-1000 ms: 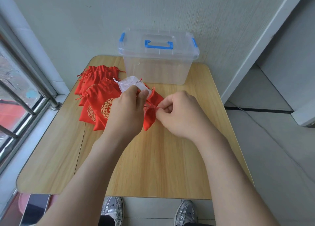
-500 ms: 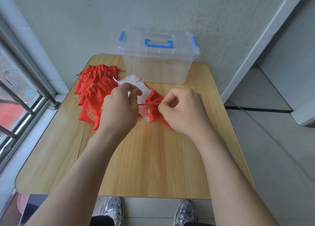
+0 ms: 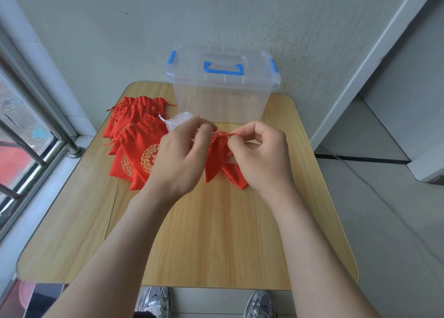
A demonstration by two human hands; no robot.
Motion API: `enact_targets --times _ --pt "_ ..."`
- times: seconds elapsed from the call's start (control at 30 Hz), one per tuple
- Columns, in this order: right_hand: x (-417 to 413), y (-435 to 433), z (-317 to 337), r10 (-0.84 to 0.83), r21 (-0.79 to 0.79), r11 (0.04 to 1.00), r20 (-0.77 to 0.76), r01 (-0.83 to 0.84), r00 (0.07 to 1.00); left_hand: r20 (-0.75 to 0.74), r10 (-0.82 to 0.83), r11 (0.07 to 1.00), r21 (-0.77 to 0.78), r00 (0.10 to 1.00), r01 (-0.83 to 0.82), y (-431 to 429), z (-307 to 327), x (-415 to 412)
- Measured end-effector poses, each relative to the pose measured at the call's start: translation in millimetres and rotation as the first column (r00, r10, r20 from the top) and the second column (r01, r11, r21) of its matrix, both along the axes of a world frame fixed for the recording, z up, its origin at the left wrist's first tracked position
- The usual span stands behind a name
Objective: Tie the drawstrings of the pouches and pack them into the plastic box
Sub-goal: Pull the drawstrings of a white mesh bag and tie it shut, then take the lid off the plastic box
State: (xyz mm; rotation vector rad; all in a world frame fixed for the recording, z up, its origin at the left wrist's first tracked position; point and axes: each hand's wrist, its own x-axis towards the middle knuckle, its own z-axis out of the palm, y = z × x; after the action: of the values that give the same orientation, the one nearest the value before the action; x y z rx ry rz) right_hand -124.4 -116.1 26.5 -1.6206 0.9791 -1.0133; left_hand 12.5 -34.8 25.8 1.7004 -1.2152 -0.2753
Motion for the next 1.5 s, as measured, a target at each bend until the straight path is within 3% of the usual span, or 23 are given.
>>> enact_targets --times 0.1,0.2,0.37,0.47,0.63,0.9,1.07,1.17,1.27,1.33,1.5 --pt "6.4 -2.0 1.3 -0.048 0.116 0.993 0.122 0.034 0.991 0.047 -0.084 0.996 -0.006 0.995 0.084 -1.8 -3.2 0.7" --pt "13.0 -3.0 2.7 -0.061 0.200 0.980 0.192 0.021 0.979 -0.012 -0.094 0.995 -0.022 0.995 0.094 -6.1 -5.6 1.5" --pt "18.8 -13.0 0.9 -0.139 0.124 0.985 0.200 0.116 0.970 -0.104 0.143 0.989 -0.011 0.984 -0.145 -19.8 -6.0 2.1" --pt "17.6 -32.6 -3.7 -0.272 0.098 0.961 0.166 0.259 0.948 -0.137 0.233 0.973 0.041 0.963 -0.229 -27.5 -9.1 8.3" --pt "33.8 -86.2 0.9 -0.487 0.064 0.873 0.083 0.483 0.869 -0.184 0.192 0.981 0.062 0.964 -0.183 -31.0 -2.5 6.9" --pt "68.7 -152.9 27.6 -0.450 -0.168 0.889 -0.148 0.426 0.881 -0.173 0.149 0.987 0.093 0.974 -0.135 -42.5 -3.9 8.8" --pt "73.2 -158.9 33.1 -0.385 -0.114 0.923 -0.281 0.368 0.879 -0.175 0.093 0.993 0.084 0.980 -0.080 -43.8 -3.2 6.1" --pt "69.8 -157.3 42.2 -0.395 0.022 0.908 -0.286 0.418 0.873 -0.167 0.087 0.994 0.088 0.982 -0.073 -43.1 -4.0 6.7" --pt "65.0 -155.2 38.1 -0.417 0.162 0.878 -0.200 0.449 0.887 -0.170 0.085 0.994 0.085 0.982 -0.072 -42.0 -5.5 7.7" --pt "60.3 -155.6 32.2 -0.451 0.180 0.866 -0.120 0.466 0.884 -0.163 0.079 0.995 0.073 0.983 -0.068 -41.1 -5.6 7.9" --pt "58.7 -152.3 28.2 -0.438 0.224 0.864 -0.108 0.451 0.893 -0.103 0.101 0.994 0.049 0.990 -0.097 -40.2 -9.7 11.2"
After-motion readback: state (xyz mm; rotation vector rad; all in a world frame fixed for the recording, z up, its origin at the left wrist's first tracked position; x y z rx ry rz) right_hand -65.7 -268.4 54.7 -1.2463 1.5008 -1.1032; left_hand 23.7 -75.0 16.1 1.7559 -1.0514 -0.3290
